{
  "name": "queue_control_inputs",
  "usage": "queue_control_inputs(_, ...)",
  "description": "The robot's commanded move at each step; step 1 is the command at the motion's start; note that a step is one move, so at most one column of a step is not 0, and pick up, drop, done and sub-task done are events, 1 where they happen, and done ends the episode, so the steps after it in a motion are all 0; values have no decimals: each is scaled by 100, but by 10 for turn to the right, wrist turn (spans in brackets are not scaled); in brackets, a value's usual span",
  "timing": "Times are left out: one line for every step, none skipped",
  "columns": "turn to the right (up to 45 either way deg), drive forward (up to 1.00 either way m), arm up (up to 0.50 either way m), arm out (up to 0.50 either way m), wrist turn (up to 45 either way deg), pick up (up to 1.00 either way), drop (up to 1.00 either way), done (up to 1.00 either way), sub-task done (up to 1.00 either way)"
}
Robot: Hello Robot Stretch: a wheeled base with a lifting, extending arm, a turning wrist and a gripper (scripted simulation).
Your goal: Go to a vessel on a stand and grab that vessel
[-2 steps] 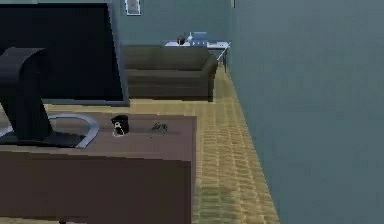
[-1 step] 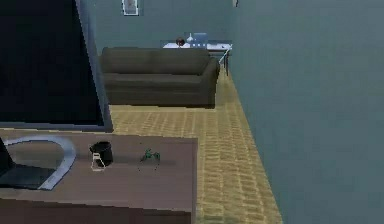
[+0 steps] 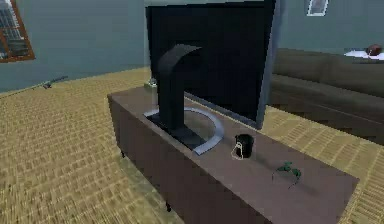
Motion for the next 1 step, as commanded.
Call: queue_control_inputs(-450,0,0,0,0,0,0,0,0)
